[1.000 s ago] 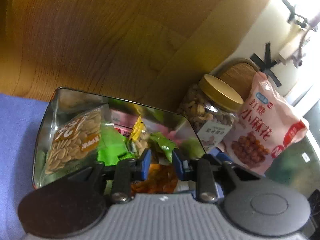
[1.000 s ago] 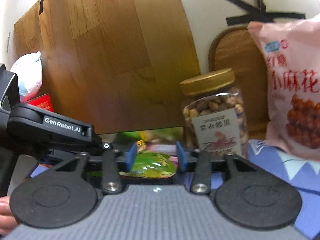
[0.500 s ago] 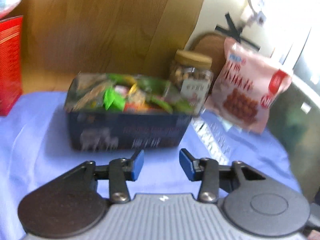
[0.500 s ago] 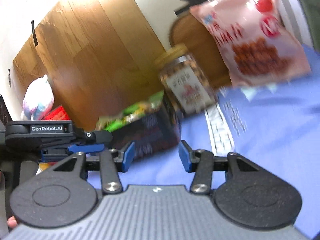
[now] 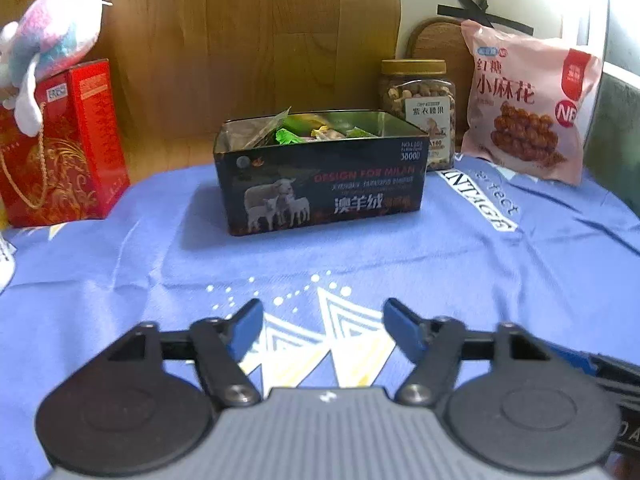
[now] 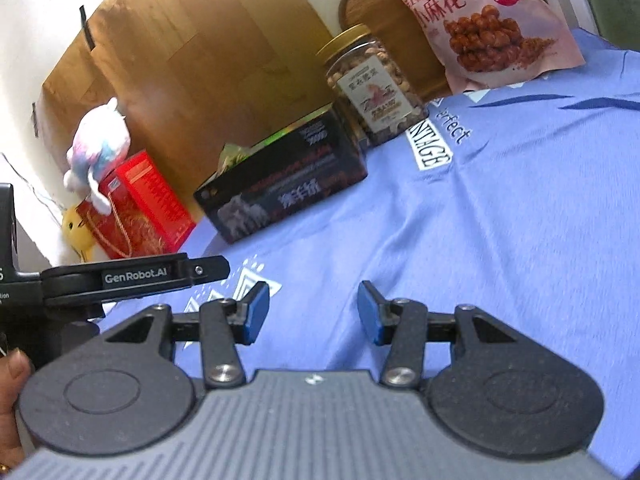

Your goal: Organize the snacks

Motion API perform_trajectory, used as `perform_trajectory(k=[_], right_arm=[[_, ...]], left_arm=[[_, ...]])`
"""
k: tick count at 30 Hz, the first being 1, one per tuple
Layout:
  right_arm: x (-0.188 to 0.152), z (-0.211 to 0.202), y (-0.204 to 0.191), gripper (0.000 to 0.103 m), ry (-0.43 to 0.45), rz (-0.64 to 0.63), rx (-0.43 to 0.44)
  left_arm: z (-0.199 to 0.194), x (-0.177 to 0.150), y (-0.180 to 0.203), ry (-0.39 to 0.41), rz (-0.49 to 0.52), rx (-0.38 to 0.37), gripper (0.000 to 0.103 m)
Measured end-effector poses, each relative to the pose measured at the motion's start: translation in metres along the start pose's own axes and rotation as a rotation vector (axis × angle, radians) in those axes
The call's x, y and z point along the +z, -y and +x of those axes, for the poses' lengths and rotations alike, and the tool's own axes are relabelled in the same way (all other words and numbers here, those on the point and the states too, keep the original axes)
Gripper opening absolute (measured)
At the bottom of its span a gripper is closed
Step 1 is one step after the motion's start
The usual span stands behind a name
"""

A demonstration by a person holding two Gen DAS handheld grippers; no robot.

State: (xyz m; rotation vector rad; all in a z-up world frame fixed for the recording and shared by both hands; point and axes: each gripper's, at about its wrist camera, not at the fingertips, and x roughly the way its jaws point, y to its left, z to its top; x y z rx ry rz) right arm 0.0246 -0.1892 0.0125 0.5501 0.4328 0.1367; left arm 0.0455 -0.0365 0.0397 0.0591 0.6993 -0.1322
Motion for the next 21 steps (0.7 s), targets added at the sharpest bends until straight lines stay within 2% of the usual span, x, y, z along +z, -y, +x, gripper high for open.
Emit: perform_trajectory(k=[1,7,10,21], right_arm=[[-0.002,0.000,-0.001,0.052,-0.004,-0.002,0.001],[-0.009,-0.004,-0.005,0.052,-0.011,-0.005,0.002],[-0.010,-0.004,-0.005,0.052,-0.009,-0.004,-0.004],[-0.012,-0.007,-0.002,0.054,0.000,-0.005,-0.031]], left_arm=[[-0.003,-0.003,0.001,0.008,0.007,0.006,0.087],[-0.011,-0.011,0.003,0.016,0.027,0.028,0.089],[-0.012,-0.013,0.003,0.026,0.032,0.040,0.100],[-0.011,-0.015,0.008,0.026,0.057,0.080,0.103]])
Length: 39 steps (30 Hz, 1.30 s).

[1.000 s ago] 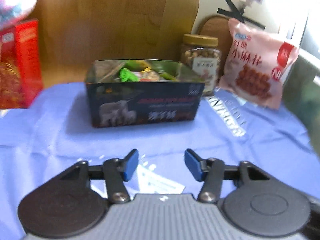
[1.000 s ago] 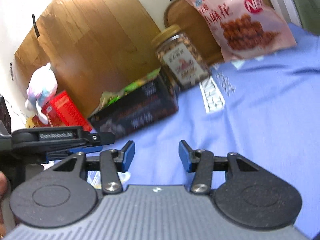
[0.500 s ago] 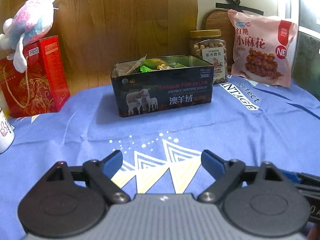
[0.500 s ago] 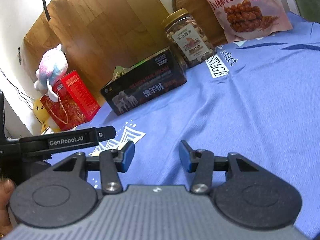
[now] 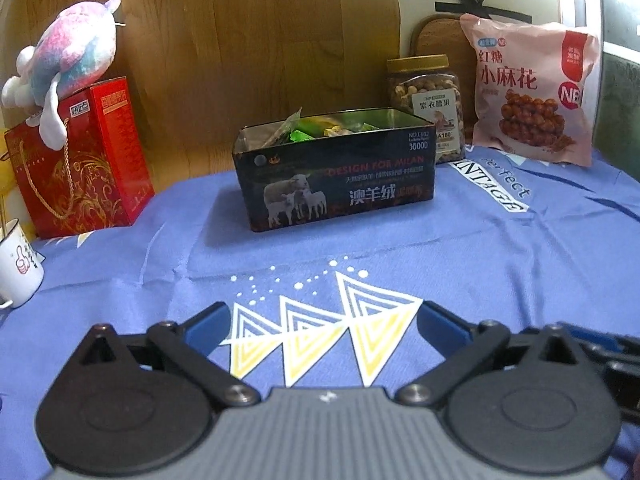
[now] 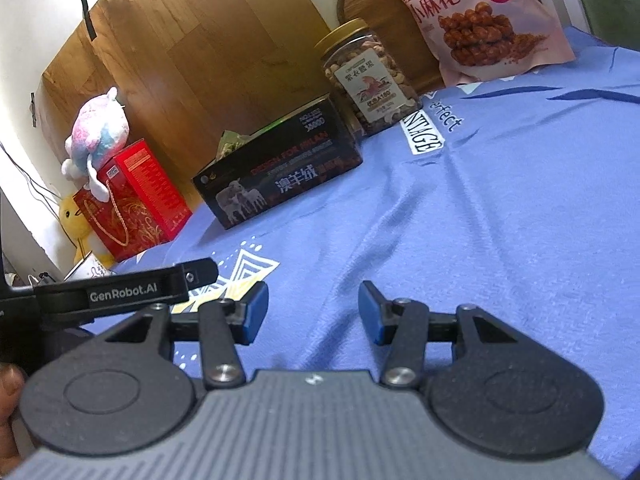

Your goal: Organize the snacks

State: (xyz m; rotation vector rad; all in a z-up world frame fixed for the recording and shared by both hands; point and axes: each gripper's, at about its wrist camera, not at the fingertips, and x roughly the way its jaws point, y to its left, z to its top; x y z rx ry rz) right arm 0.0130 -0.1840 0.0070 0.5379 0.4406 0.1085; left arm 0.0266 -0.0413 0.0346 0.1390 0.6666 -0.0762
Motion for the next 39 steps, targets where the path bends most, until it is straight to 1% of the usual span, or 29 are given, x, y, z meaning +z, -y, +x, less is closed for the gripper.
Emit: perform_trajectory(k=[3,5,10,11,13,15,16,19,20,24,28,31,35,39], right_arm=[[0.000,-0.002,0.002,0.059,0.014,-0.003,-0.013],[0.000,-0.003,0.003,0.059,0.026,-0.010,-0.019],[-0.001,-0.003,0.002,0.062,0.040,-0.036,-0.033],[-0.001,-0.004,0.001,0.064,0.042,-0.039,-0.035],[0.001,-0.003,-0.002,0.065,0.052,-0.060,-0.047],[0.005,-0.004,-0.005,0.066,0.074,-0.086,-0.058],[0.007,-0.004,-0.006,0.068,0.089,-0.096,-0.059],[0.004,0.000,-0.005,0.071,0.122,-0.131,-0.075],[0.004,0.004,-0.004,0.071,0.104,-0.120,-0.087],[0.003,0.002,-0.005,0.071,0.105,-0.129,-0.068],[0.003,0.003,-0.005,0.071,0.096,-0.132,-0.058],[0.003,0.004,-0.006,0.071,0.089,-0.131,-0.052],[0.002,0.004,-0.007,0.071,0.085,-0.134,-0.049],[0.002,0.005,-0.007,0.071,0.084,-0.136,-0.046]], left_arm=[[0.000,0.000,-0.002,0.001,-0.006,0.007,0.103],[0.000,-0.001,-0.003,0.000,-0.014,0.012,0.103],[0.002,-0.002,-0.003,-0.010,-0.010,0.050,0.103],[0.002,-0.002,-0.003,-0.008,-0.012,0.059,0.103],[0.002,-0.004,-0.003,0.010,-0.014,0.081,0.103],[0.003,-0.004,-0.004,0.025,-0.007,0.099,0.103],[0.004,-0.004,-0.003,0.027,-0.004,0.108,0.103],[0.007,-0.003,-0.004,0.037,-0.012,0.109,0.103],[0.008,-0.004,-0.004,0.043,-0.018,0.108,0.103],[0.012,-0.006,-0.003,0.065,-0.035,0.116,0.103],[0.019,-0.012,-0.003,0.065,-0.051,0.126,0.103],[0.022,-0.016,-0.002,0.055,-0.045,0.138,0.103],[0.019,-0.017,-0.001,0.079,-0.043,0.146,0.103],[0.016,-0.020,0.006,0.102,-0.006,0.155,0.103]])
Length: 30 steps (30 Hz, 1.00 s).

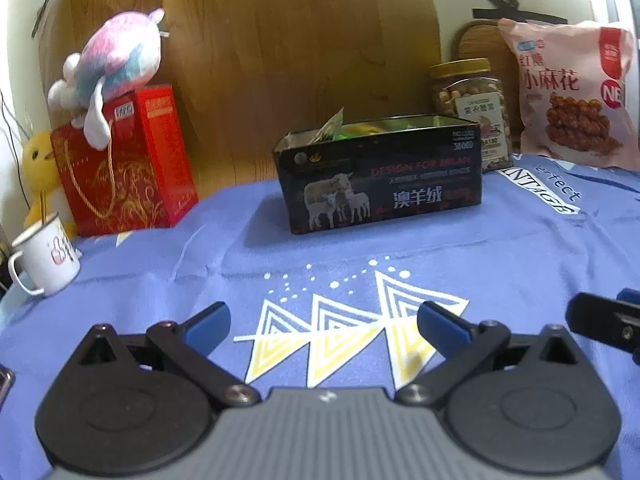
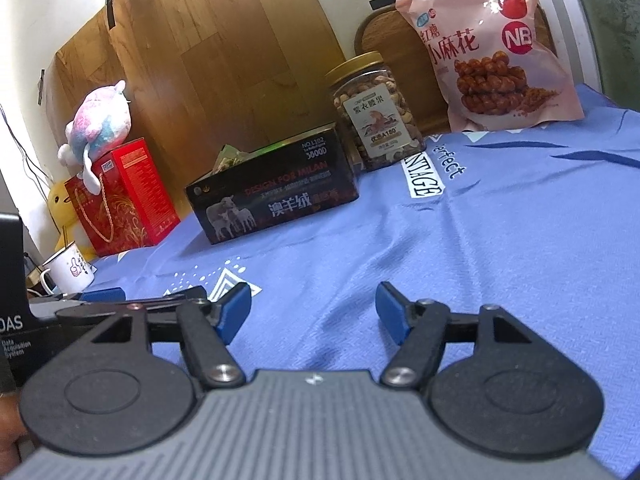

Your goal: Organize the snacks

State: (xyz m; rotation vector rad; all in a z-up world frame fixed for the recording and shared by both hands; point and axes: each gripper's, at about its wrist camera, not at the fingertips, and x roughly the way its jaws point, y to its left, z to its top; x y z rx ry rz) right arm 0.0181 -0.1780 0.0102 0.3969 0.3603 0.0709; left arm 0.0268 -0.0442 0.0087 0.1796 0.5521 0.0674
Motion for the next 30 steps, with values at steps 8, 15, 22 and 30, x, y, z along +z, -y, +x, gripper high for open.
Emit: perform_trajectory(k=[8,15,22,30], right_arm=[[-0.001,0.000,-0.001,0.071,-0.001,-0.004,0.003],[-0.001,0.000,-0.002,0.072,0.000,-0.003,0.002],[-0.001,0.001,-0.002,0.072,-0.007,-0.009,0.006],[-0.001,0.003,-0.004,0.072,-0.017,-0.021,0.024]], left_arm=[[-0.003,-0.001,0.004,0.031,0.037,0.002,0.103],[-0.003,-0.001,0.002,0.022,0.013,-0.005,0.103],[-0.004,-0.003,0.000,0.025,-0.004,-0.012,0.103],[-0.006,-0.004,-0.006,0.045,-0.034,-0.039,0.103]])
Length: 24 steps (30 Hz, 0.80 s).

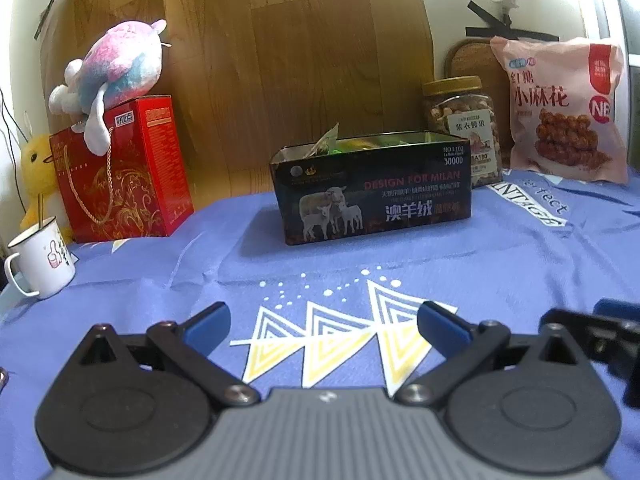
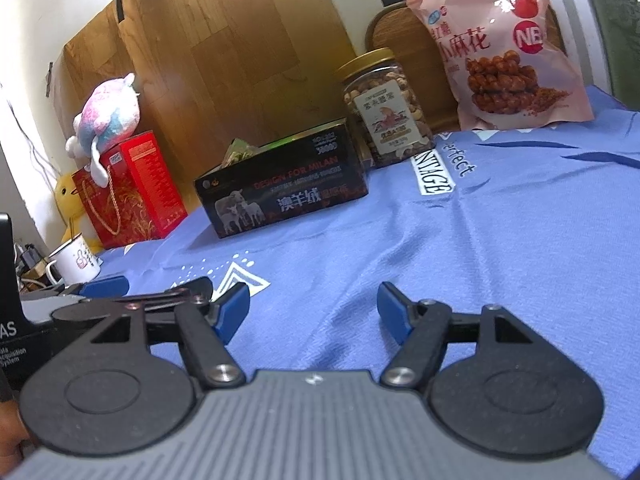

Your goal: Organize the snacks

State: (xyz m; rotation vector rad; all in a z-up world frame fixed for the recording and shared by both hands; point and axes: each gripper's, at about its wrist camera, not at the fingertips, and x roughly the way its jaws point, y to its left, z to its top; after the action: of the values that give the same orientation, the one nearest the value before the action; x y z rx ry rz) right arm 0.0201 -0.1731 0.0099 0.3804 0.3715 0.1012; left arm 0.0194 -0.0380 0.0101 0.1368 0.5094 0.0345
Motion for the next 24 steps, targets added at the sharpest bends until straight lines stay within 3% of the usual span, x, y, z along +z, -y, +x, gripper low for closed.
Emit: perform_trajectory(k=[24], right_arm=[[-0.0017,-0.0047,0.0031,0.072,-0.011,0.016,0.034]], left_arm=[[-0.0048,-0.0007,0.0001,0.036,-0.018,0.032,0.103]])
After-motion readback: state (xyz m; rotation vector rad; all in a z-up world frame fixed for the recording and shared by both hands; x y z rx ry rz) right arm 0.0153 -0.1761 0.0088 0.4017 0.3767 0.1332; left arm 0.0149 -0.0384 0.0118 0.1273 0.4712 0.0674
